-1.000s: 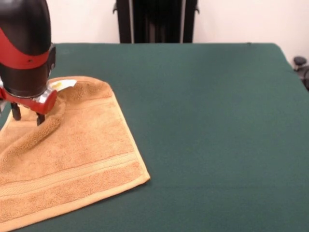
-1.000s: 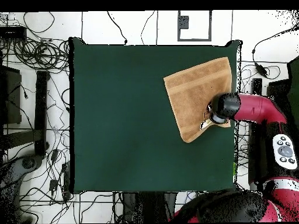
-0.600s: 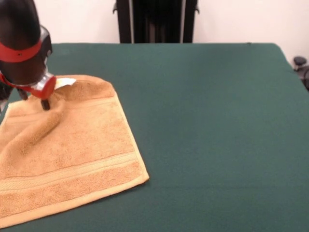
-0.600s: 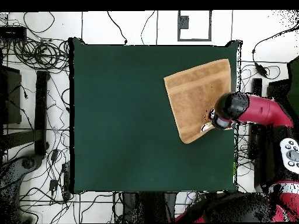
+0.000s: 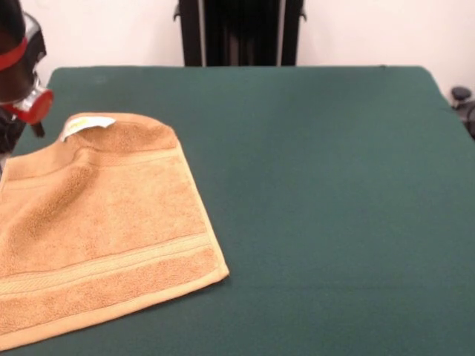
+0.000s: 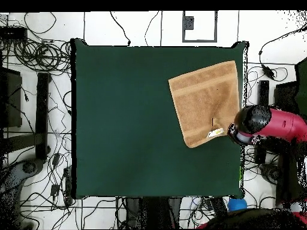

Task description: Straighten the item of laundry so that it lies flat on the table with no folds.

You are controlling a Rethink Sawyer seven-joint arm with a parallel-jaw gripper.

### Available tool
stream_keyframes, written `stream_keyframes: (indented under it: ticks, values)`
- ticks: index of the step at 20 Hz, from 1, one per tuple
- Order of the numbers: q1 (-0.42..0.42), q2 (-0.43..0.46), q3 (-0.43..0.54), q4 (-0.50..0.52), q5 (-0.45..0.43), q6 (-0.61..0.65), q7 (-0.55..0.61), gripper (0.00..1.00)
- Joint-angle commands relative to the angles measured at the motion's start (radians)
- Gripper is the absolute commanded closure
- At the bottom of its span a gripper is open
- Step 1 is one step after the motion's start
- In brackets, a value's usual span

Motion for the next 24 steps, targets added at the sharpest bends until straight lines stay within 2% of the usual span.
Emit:
stream_keyframes:
  ticks: [1,4,8,14,20,24]
  values:
    - [0.053,-0.113,0.000,0.309,-0.072,-0.128,-0.191,0.00]
    - [0.064,-0.133,0.001,0.315,-0.092,-0.152,-0.181,0.00]
    - [0.070,-0.129,0.012,0.298,-0.132,-0.267,-0.109,0.00]
    - [0.066,-0.053,0.005,0.230,-0.098,-0.382,0.072,0.00]
    - [0.128,0.007,-0.043,0.157,-0.079,-0.461,0.216,0.00]
    - [0.139,0.018,-0.057,0.166,-0.029,-0.458,0.213,0.00]
